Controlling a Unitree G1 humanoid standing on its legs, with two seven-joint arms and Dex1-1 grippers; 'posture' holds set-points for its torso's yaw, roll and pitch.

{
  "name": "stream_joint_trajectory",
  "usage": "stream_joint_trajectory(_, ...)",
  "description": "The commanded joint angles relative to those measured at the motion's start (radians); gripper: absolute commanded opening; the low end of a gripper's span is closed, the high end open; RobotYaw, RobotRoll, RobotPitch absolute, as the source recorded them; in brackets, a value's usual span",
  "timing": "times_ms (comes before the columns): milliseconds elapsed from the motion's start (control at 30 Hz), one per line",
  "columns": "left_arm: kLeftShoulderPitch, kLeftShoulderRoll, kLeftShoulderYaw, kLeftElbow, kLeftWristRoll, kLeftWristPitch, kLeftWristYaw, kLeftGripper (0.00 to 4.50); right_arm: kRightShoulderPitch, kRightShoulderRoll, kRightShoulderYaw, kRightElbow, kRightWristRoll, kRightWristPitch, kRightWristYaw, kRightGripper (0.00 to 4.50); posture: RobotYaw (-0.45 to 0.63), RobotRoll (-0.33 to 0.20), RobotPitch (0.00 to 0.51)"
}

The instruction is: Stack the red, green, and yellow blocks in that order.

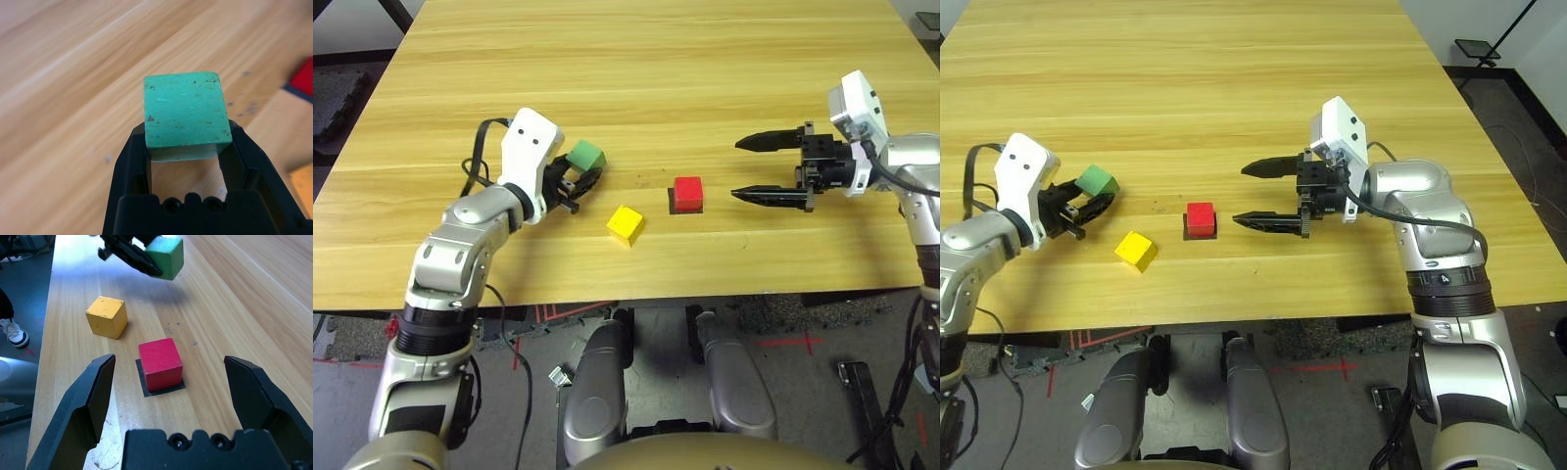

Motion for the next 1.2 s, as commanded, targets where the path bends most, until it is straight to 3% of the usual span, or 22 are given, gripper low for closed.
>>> stream_joint_trajectory(33,-0.027,0.034,-0.056,0.027,-0.038,-0.037,-0.163,2.05,-0.003,-0.012,0.013,-0.001,-0.001,-0.004,0.022,4.50,0.39,0.082,0.258)
stream_joint_trajectory(200,-0.146,0.013,-0.135,0.104,-0.017,-0.056,-0.265,2.05,-0.003,-0.048,0.004,-0.029,0.029,0.046,0.063,4.50,0.38,0.085,0.263)
stream_joint_trajectory(500,-0.370,-0.183,-0.299,0.299,0.072,-0.171,-0.343,2.05,0.037,-0.103,-0.027,-0.046,0.029,0.055,0.080,4.50,0.34,0.087,0.256)
stream_joint_trajectory(700,-0.419,-0.241,-0.338,0.378,0.109,-0.245,-0.406,2.05,0.076,-0.141,-0.050,-0.098,0.053,0.082,0.081,4.50,0.30,0.079,0.258)
stream_joint_trajectory(1200,-0.476,-0.267,-0.339,0.584,0.187,-0.409,-0.525,2.05,0.123,-0.160,-0.074,-0.165,0.088,0.116,0.040,4.50,0.27,0.074,0.271)
